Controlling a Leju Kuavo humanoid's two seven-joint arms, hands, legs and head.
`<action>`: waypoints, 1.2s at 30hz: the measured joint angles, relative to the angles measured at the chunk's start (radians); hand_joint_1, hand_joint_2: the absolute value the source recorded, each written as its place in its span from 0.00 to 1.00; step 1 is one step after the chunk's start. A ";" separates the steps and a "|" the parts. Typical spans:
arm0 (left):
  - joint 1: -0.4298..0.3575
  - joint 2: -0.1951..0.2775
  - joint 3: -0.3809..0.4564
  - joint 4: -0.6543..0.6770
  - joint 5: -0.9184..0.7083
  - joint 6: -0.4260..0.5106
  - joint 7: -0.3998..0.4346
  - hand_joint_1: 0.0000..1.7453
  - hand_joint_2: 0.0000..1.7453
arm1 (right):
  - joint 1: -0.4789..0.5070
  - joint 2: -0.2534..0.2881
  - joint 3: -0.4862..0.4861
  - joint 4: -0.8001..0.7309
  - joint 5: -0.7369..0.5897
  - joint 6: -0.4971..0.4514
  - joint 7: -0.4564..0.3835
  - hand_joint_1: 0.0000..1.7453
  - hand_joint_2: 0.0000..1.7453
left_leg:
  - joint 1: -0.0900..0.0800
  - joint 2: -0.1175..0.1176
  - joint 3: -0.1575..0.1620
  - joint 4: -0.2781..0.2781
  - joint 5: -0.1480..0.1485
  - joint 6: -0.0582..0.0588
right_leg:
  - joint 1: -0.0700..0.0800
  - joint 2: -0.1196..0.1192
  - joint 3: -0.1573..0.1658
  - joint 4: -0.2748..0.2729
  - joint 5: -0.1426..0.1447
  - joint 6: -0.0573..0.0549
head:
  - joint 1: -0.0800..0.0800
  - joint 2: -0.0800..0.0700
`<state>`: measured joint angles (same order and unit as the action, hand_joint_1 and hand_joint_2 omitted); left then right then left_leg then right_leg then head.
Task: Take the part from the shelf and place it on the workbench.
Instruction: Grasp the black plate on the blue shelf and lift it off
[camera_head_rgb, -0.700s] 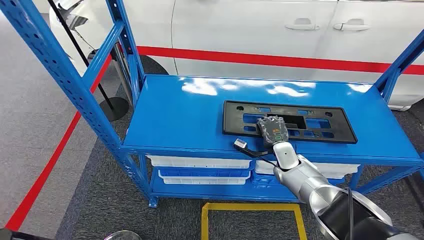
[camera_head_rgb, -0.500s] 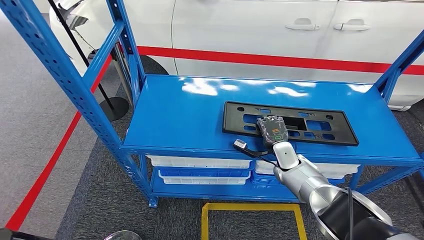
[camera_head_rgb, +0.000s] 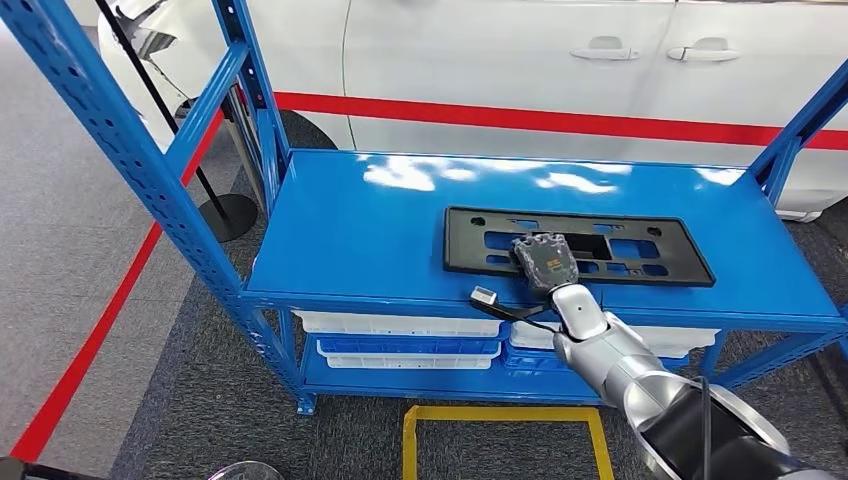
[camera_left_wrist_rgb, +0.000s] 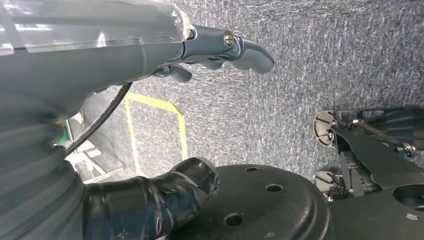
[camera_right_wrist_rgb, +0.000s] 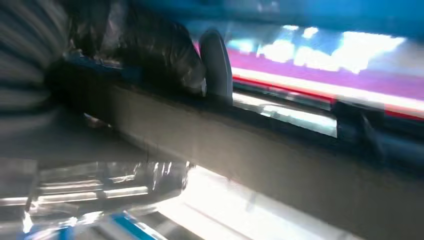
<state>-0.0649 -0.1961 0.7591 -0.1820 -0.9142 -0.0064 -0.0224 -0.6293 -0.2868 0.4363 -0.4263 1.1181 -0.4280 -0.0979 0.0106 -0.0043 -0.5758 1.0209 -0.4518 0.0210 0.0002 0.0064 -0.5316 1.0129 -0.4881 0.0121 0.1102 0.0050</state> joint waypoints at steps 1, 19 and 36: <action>0.001 0.000 0.003 0.000 0.001 0.005 0.002 0.00 1.00 | 0.008 -0.005 -0.003 -0.029 -0.022 -0.011 -0.034 1.00 1.00 | 0.000 0.000 -0.001 0.000 0.000 0.000 | 0.000 0.000 -0.001 0.000 0.000 0.000 | 0.000 0.000; 0.002 0.000 0.049 0.000 0.013 0.017 0.016 0.00 1.00 | 0.100 -0.153 -0.014 -0.777 -0.172 0.109 -0.061 1.00 1.00 | 0.002 0.003 -0.013 -0.027 0.027 0.031 | -0.022 -0.003 -0.100 0.208 -0.131 0.032 | 0.001 0.000; 0.001 -0.001 0.050 0.000 0.002 0.020 0.020 0.00 1.00 | 0.118 -0.183 -0.014 -0.813 -0.189 0.118 -0.072 1.00 1.00 | 0.010 0.000 -0.136 0.293 -0.161 -0.029 | -0.013 -0.005 -0.098 0.041 0.039 -0.028 | 0.000 0.000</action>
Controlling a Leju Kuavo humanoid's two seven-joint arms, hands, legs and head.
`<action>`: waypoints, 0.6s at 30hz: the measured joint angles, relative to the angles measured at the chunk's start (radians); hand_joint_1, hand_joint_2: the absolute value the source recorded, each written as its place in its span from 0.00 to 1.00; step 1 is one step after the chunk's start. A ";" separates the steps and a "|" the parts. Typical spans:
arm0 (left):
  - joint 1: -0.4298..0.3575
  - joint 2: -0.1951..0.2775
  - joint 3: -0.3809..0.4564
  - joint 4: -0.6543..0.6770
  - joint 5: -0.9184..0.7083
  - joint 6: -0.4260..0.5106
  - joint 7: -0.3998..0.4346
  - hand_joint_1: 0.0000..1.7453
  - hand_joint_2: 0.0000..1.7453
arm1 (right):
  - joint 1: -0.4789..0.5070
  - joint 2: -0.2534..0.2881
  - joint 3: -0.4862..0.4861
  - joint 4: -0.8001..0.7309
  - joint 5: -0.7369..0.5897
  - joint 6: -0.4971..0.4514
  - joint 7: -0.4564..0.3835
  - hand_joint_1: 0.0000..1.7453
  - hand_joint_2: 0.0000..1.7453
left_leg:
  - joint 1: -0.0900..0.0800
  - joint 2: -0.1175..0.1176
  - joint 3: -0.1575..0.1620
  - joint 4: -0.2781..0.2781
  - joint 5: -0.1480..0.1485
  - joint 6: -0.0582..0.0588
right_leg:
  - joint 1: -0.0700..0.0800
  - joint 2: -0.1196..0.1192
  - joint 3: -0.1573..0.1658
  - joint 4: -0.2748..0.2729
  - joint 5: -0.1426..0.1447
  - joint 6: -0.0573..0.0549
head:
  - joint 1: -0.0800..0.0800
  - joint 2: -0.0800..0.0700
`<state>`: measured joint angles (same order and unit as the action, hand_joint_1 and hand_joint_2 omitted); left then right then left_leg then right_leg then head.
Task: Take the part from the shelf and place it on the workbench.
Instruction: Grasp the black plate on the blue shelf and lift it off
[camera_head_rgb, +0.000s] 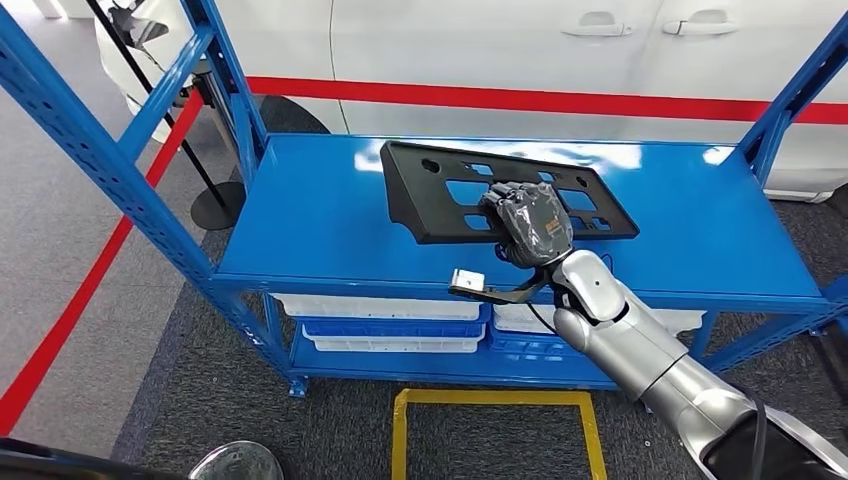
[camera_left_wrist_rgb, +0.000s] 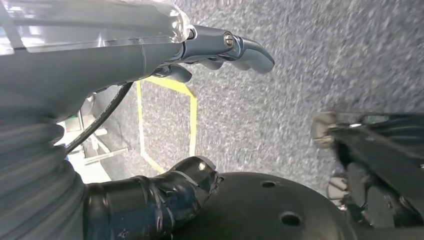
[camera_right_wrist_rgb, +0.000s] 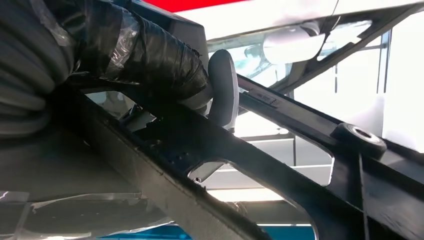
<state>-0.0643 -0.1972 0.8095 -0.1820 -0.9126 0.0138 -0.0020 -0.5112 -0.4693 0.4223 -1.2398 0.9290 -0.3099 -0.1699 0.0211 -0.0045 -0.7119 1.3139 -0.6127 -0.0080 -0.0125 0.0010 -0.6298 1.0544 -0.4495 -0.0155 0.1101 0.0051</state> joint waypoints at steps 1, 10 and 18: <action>0.000 0.000 0.000 0.000 -0.001 0.000 0.000 0.00 1.00 | 0.002 0.000 0.000 0.000 -0.001 0.000 0.000 1.00 1.00 | -0.005 0.000 0.019 -0.004 0.013 0.008 | 0.007 0.000 -0.010 0.000 0.008 -0.002 | 0.000 0.000; -0.010 0.000 0.000 -0.001 -0.004 0.001 0.001 0.00 1.00 | 0.005 -0.007 0.000 -0.008 -0.005 0.000 0.000 1.00 1.00 | -0.036 0.004 0.207 -0.322 0.113 0.074 | 0.013 -0.002 -0.041 -0.008 0.048 0.026 | 0.001 0.000; -0.010 -0.001 0.000 0.000 -0.009 -0.001 0.005 0.00 1.00 | 0.004 -0.010 0.002 -0.008 -0.011 0.008 -0.006 1.00 1.00 | -0.021 -0.008 0.092 -0.296 0.189 0.059 | -0.018 0.006 -0.009 0.170 -0.065 0.066 | 0.001 0.000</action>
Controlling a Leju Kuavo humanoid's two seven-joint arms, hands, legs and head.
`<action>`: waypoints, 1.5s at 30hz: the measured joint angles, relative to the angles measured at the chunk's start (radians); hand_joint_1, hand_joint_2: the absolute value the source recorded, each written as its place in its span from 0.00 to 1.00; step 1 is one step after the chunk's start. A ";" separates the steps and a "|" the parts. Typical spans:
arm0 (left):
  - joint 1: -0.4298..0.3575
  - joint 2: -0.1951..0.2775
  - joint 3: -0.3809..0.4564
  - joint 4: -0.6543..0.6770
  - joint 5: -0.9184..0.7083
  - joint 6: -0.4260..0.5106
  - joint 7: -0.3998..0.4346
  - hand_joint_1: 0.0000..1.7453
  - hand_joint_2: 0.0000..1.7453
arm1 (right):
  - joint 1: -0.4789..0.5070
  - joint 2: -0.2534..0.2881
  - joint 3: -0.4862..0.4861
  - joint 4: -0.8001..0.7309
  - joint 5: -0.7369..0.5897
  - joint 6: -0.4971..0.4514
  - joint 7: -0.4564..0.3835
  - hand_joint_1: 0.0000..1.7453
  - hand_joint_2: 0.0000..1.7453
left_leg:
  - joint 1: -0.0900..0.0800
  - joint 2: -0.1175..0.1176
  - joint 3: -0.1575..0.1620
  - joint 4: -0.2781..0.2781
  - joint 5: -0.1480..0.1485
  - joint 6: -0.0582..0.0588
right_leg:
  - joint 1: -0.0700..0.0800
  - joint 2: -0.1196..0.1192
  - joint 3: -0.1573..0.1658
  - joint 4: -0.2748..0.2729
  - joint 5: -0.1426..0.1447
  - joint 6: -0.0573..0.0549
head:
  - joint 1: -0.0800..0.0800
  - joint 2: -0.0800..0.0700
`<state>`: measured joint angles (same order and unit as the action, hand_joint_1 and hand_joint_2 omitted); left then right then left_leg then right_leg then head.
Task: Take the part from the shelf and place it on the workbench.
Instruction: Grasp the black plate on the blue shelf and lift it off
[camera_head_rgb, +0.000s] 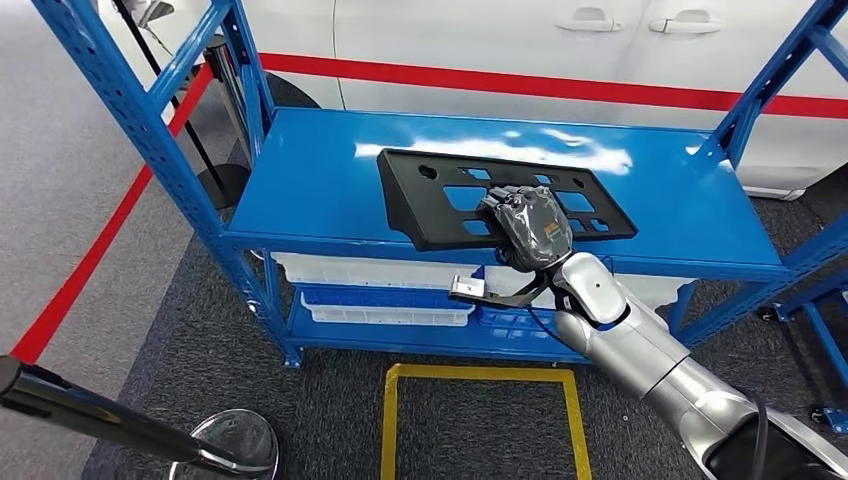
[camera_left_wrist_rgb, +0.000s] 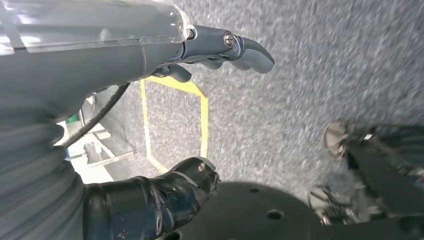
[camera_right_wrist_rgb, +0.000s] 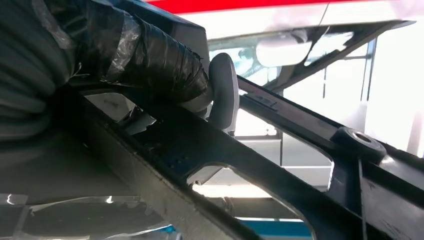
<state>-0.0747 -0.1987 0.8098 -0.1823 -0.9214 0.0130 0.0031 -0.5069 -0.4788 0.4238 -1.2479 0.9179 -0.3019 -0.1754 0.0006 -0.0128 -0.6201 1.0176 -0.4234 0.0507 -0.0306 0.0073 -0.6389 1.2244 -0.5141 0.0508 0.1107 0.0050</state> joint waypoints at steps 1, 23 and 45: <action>-0.001 0.000 0.000 0.000 0.000 -0.001 0.000 0.00 1.00 | -0.001 0.000 0.000 0.000 -0.001 0.001 -0.001 1.00 1.00 | 0.002 -0.006 -0.016 0.011 0.005 -0.007 | -0.003 0.017 0.050 -0.065 0.004 0.002 | 0.000 0.000; 0.000 -0.002 0.004 0.000 -0.008 0.006 -0.006 0.00 1.00 | -0.016 -0.004 0.016 -0.029 0.000 0.009 0.004 1.00 1.00 | 0.001 0.038 0.102 -0.016 -0.074 -0.013 | 0.008 -0.103 -0.031 -0.161 0.092 -0.018 | -0.001 0.000; -0.004 0.000 0.050 0.000 0.007 0.021 0.004 0.00 1.00 | -0.223 0.252 0.243 0.054 0.107 0.012 0.148 1.00 1.00 | 0.027 0.009 -0.100 0.267 -0.065 -0.093 | 0.005 -0.081 0.028 -0.199 0.076 -0.065 | -0.006 0.000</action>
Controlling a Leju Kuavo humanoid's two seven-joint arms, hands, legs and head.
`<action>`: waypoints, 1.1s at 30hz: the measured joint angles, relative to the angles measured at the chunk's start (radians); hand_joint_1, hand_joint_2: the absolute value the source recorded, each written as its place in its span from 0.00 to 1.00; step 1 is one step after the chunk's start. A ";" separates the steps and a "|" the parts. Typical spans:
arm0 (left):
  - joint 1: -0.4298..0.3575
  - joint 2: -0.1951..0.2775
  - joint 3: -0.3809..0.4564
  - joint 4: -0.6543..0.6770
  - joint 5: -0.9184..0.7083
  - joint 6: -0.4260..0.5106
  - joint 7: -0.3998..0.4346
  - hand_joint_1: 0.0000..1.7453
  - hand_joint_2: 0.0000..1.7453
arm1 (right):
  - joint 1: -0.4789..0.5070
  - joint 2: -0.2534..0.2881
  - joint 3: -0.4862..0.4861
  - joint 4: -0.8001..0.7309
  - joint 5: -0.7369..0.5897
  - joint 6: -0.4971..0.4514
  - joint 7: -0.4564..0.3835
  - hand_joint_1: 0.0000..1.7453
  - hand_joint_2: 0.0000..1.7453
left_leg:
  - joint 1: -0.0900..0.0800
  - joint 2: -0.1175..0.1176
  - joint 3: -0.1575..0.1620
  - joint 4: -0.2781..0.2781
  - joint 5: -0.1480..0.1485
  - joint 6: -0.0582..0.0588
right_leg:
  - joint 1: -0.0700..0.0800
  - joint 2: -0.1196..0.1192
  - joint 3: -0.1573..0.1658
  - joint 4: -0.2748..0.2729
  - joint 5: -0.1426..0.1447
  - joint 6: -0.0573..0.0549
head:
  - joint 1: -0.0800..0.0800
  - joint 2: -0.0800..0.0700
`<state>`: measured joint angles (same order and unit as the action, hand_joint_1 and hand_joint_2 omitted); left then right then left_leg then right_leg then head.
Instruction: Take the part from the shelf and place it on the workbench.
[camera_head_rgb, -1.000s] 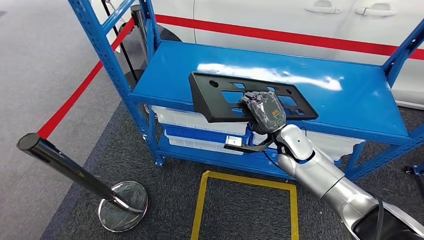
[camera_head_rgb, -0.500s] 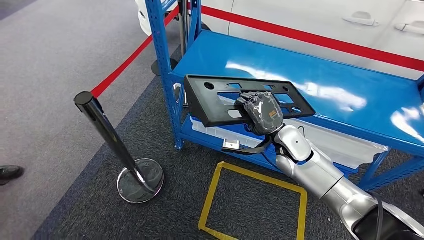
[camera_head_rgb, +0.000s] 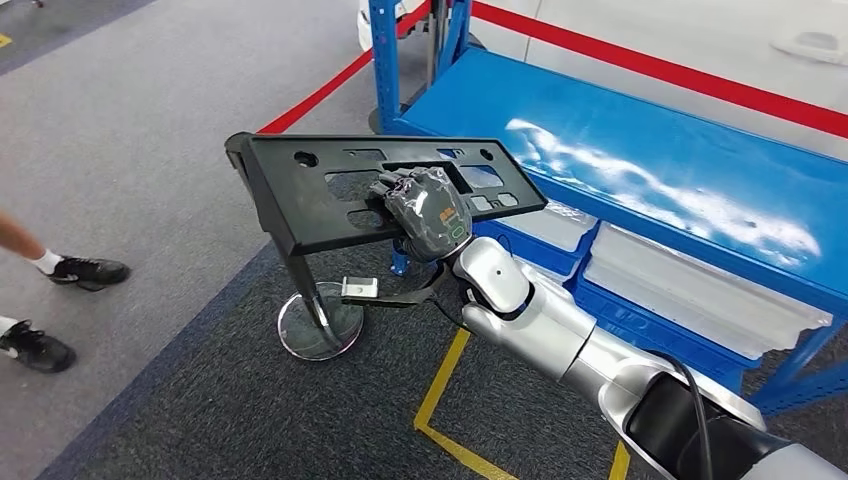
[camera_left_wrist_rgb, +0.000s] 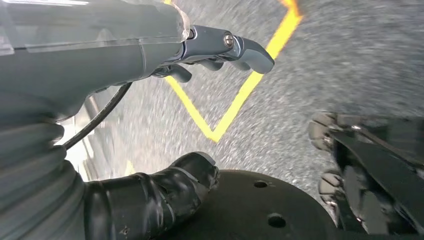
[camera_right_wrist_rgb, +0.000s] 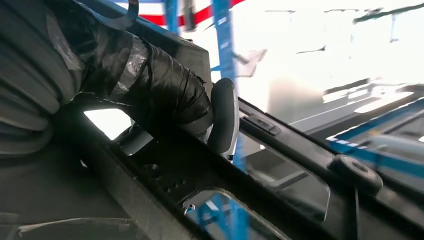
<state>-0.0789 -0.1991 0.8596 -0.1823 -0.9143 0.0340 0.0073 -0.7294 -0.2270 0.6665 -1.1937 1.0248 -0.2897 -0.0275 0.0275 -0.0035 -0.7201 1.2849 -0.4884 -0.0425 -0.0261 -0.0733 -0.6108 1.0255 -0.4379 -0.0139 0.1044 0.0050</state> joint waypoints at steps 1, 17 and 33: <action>0.001 0.000 0.000 0.000 -0.002 0.000 -0.002 0.00 1.00 | -0.005 0.002 0.005 0.002 -0.001 0.000 0.000 1.00 1.00 | 0.007 0.012 0.042 -0.040 0.025 -0.008 | -0.002 -0.015 -0.016 0.010 0.005 0.005 | 0.000 0.000; 0.013 -0.006 -0.004 0.000 -0.040 -0.002 -0.023 0.00 1.00 | 0.107 -0.199 -0.009 -0.127 -0.114 0.011 -0.048 1.00 1.00 | -0.033 -0.078 0.055 -0.254 0.103 0.089 | 0.026 0.102 0.023 0.157 -0.108 0.004 | 0.003 0.000; 0.004 -0.010 0.000 0.000 -0.031 0.003 -0.007 0.00 1.00 | 0.107 -0.215 -0.026 -0.167 -0.085 0.048 -0.053 1.00 1.00 | -0.010 0.039 0.121 -0.110 0.017 0.019 | 0.023 -0.028 -0.034 0.018 0.017 -0.008 | -0.002 0.000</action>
<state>-0.0747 -0.2088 0.8596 -0.1824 -0.9453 0.0369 0.0000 -0.6222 -0.4418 0.6401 -1.3607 0.9401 -0.2420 -0.0803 0.0173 0.0357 -0.5994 1.1751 -0.4717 -0.0230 -0.0030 -0.1013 -0.6451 1.0431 -0.4206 -0.0222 0.1022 0.0049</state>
